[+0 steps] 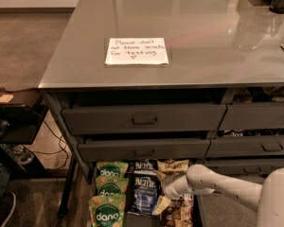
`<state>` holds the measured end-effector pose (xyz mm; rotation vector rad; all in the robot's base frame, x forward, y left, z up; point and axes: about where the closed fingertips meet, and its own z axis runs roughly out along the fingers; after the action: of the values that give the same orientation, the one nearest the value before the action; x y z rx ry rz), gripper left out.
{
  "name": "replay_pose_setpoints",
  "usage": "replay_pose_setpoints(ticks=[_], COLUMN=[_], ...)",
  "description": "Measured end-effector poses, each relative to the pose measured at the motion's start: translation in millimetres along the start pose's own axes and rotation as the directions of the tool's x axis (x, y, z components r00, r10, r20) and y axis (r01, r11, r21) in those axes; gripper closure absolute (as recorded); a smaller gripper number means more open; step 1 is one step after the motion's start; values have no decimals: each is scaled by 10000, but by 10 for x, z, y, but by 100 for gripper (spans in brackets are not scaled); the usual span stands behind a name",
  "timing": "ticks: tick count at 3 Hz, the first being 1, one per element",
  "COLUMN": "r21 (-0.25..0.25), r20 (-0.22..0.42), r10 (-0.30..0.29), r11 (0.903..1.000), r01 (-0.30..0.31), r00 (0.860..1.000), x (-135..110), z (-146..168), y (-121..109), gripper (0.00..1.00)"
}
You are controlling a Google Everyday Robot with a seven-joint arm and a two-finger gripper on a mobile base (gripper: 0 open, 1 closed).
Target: Pick blue chip bag from bottom drawer and place on counter
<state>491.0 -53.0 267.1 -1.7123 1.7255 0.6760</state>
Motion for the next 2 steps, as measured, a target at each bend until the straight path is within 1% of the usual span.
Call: replay_pose_setpoints(ticks=[1,2], r21=[309,679], r20=[107,51], r10=[420,387], r11=[9986,9969], r01=[-423,-390], r00=[9991,9992], x=[-7,65], z=[232,436], y=[-51,-106], gripper=[0,0])
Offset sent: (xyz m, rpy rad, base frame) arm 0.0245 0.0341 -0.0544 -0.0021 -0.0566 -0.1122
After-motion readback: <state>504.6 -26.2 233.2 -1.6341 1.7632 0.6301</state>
